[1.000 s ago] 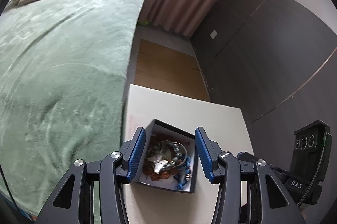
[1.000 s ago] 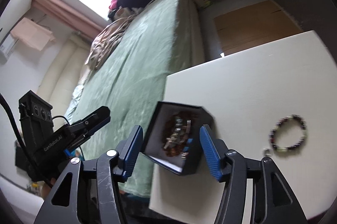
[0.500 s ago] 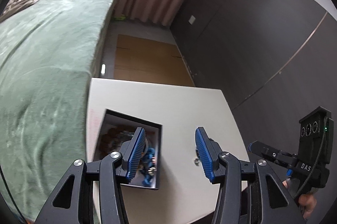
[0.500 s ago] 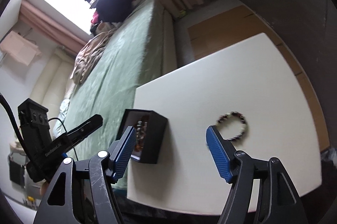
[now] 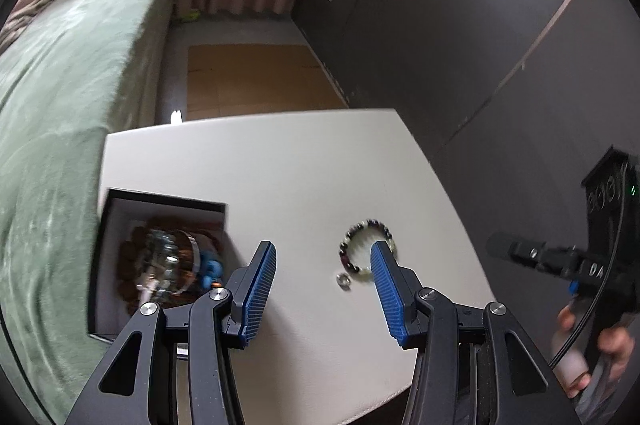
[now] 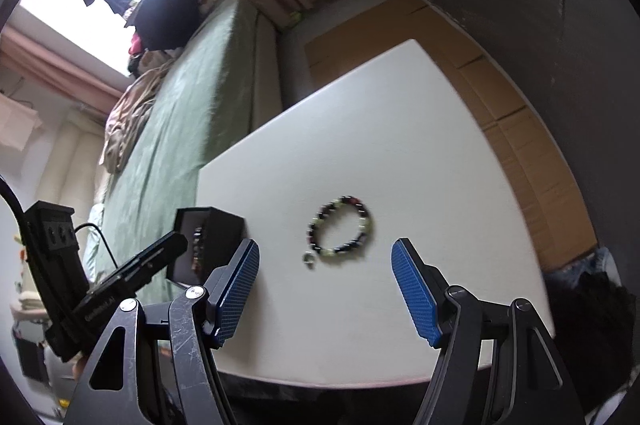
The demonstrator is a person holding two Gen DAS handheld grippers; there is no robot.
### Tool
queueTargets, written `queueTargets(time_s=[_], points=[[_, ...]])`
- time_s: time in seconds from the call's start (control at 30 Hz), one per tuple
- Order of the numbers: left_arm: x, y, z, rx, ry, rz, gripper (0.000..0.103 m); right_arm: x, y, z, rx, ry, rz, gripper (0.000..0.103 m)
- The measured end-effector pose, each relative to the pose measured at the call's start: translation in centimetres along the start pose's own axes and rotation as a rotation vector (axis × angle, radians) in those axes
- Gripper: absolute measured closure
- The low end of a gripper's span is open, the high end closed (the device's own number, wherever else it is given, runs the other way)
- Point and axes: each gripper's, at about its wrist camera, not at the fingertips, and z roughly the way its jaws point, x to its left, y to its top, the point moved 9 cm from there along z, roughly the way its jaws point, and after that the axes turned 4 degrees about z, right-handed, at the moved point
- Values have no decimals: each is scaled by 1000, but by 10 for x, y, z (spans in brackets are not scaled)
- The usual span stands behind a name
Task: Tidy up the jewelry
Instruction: 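Reach the left tool to the small silver ring and grasp it, then carry the ring toward the box with left tool while right tool grasps black-green bracelet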
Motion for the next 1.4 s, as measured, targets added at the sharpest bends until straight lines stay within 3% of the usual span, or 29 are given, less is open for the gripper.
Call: queueTargets(time_s=[0.3,0.63,0.73,0.87,0.97,1.07,1.4], points=[[-32,-17,45,86,43,109,52,-34,4,-5,3,-20,37,34],[-35,-39,87,179,122,200,54,-55,7,-6,11,-51,36,34],[-35,-43,96,197,148,227,59,-56,7,-7,10,-58,21,34],[-34,-49,105,221,167,249,73,-56,8,-3,17,-57,9,34],[-37,-49,107,207,181,279,78,-58,9,2,25,-65,12,34],[-35,-47,106,194,187,283,91,-59,8,8,35,-72,13,34],[-10,-19,69,92,141,157,91,-42,6,33,58,-91,-30,34]])
